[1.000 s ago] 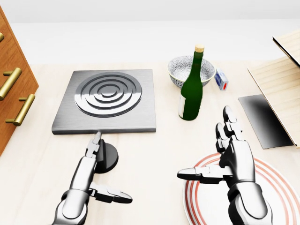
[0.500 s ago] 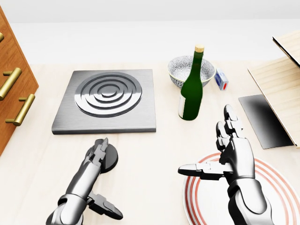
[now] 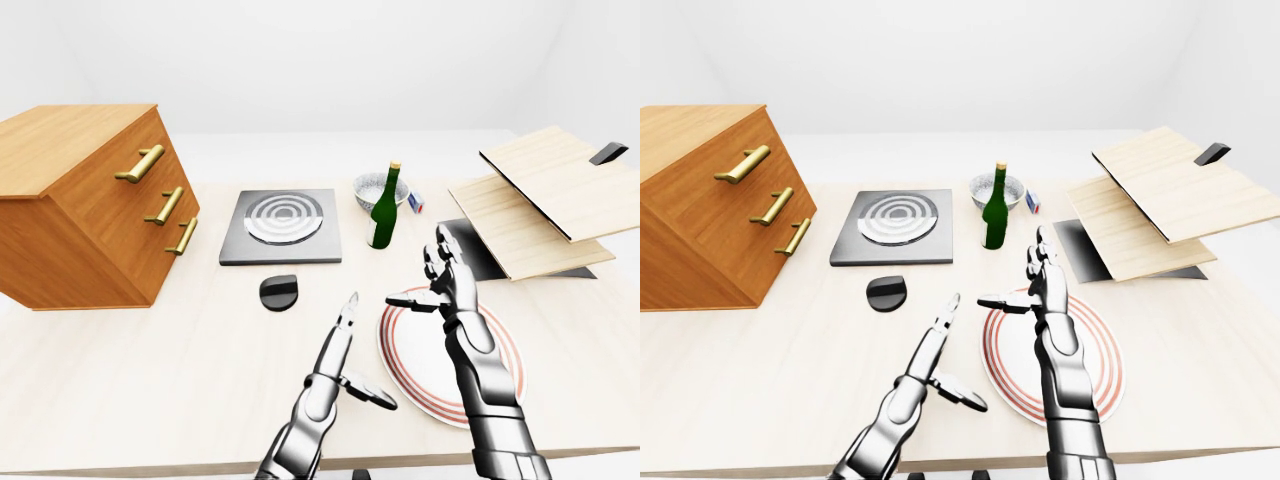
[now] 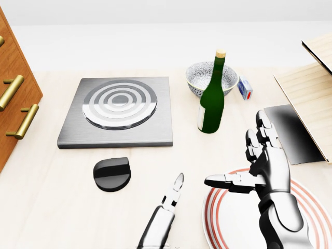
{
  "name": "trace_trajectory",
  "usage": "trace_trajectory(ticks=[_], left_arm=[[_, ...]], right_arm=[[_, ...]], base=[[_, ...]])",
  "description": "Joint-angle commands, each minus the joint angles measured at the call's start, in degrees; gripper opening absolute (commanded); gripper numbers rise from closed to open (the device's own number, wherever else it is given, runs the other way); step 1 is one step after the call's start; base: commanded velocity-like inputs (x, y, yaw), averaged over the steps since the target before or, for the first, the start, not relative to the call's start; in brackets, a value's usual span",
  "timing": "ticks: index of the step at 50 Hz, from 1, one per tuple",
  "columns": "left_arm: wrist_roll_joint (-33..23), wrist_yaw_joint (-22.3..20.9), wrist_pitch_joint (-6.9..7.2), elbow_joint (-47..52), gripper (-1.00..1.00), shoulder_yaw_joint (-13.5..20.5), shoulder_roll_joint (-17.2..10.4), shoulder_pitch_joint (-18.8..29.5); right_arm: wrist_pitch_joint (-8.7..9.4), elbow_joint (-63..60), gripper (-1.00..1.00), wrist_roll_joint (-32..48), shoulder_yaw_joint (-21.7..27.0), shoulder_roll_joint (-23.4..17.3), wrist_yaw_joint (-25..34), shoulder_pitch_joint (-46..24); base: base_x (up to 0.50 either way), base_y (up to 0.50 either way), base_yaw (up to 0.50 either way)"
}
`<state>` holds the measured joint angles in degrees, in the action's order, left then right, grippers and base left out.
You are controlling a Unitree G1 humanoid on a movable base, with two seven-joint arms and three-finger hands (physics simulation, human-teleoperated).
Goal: Turn on the stove.
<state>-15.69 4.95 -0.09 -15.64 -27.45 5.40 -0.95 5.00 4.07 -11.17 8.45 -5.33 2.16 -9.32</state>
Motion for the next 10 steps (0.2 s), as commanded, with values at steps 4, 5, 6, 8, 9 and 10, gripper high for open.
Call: trace_trajectory(ticks=[4,5,6,8,9,10], left_arm=[[11.3,-9.8,1.2,28.4,1.0,12.7,-5.9,-11.4],[11.8,-9.8,1.39,29.4,1.0,12.7,-6.2,-11.8],[12.0,-9.6,1.7,29.2,1.0,13.0,-6.2,-11.1],[12.6,-9.3,1.91,29.0,1.0,13.7,-6.1,-10.3],[12.5,-9.3,1.75,28.4,1.0,14.0,-6.1,-10.0],[12.5,-9.3,1.84,28.1,1.0,14.3,-6.1,-9.7]], right_arm=[[-4.81,11.7,1.0,9.5,-6.9,3.2,-1.4,0.0],[-5.2,12.5,1.0,9.7,-6.8,3.4,-1.3,-0.4],[-6.2,14.6,1.0,10.2,-6.8,3.5,-1.3,-1.3],[-6.9,16.5,1.0,10.4,-6.6,3.6,-1.1,-2.2],[-6.9,16.7,1.0,10.5,-6.6,3.6,-1.0,-2.3],[-6.82,16.8,1.0,10.5,-6.6,3.6,-0.9,-2.4]], base=[[0.0,0.0,0.0],[0.0,0.0,0.0],[0.0,0.0,0.0],[0.0,0.0,0.0],[0.0,0.0,0.0],[0.0,0.0,0.0]])
